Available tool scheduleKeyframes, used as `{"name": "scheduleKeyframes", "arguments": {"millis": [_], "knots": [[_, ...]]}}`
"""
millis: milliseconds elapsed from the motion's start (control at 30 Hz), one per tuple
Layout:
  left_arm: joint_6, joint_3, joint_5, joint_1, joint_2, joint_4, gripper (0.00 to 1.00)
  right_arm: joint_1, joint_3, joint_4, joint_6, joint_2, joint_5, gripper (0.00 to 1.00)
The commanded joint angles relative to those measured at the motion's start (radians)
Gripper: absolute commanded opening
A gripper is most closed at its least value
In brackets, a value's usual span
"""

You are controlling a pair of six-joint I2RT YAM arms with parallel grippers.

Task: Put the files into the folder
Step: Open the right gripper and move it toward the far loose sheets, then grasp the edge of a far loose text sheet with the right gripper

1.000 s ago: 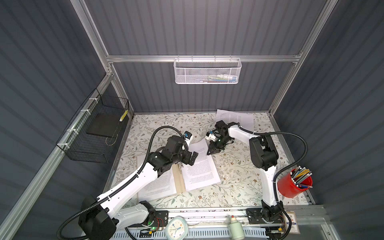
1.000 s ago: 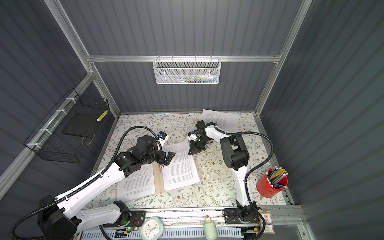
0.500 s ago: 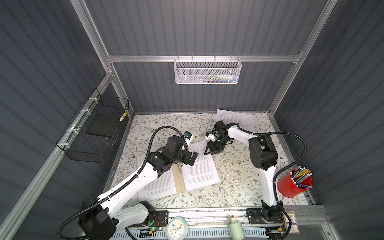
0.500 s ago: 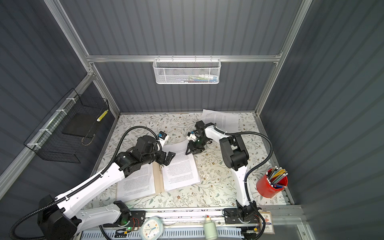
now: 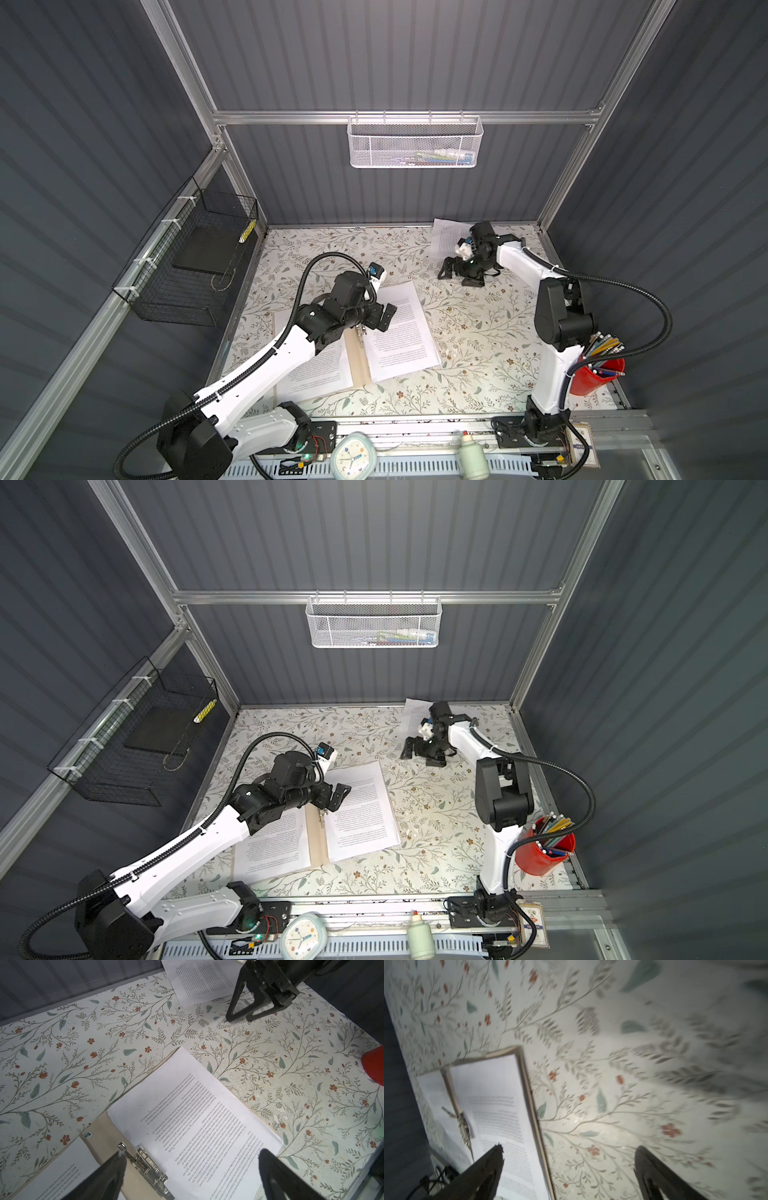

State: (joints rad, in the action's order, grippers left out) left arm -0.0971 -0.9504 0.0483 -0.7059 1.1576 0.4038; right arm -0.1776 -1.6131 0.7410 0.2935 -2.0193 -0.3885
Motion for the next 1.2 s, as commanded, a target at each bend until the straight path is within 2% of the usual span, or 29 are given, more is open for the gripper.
{"name": "scheduleKeyframes", "arguments": {"millis": [0, 233, 400, 533, 967, 1167], "knots": [[-0.015, -0.020, -0.004, -0.001, 0.024, 0.010, 1.00, 0.090, -0.089, -0.028, 0.124, -0.073, 0.169, 0.99], [-0.039, -0.029, 0.015, -0.002, 0.060, 0.004, 1.00, 0.180, -0.361, -0.051, 0.217, -0.250, 0.288, 0.99], [-0.056, -0.051, 0.012, -0.001, 0.079, 0.004, 1.00, 0.243, -0.567, 0.011, 0.269, -0.408, 0.242, 0.99], [-0.066, -0.061, 0.000, -0.001, 0.092, -0.017, 1.00, 0.273, -0.625, 0.033, 0.287, -0.466, 0.189, 0.99], [-0.069, -0.118, -0.019, -0.001, 0.125, -0.019, 1.00, 0.280, -0.458, 0.080, 0.321, -0.420, 0.115, 0.99], [-0.073, -0.136, -0.018, -0.002, 0.125, -0.010, 1.00, 0.279, -0.105, -0.073, 0.377, -0.216, 0.097, 0.99]]}}
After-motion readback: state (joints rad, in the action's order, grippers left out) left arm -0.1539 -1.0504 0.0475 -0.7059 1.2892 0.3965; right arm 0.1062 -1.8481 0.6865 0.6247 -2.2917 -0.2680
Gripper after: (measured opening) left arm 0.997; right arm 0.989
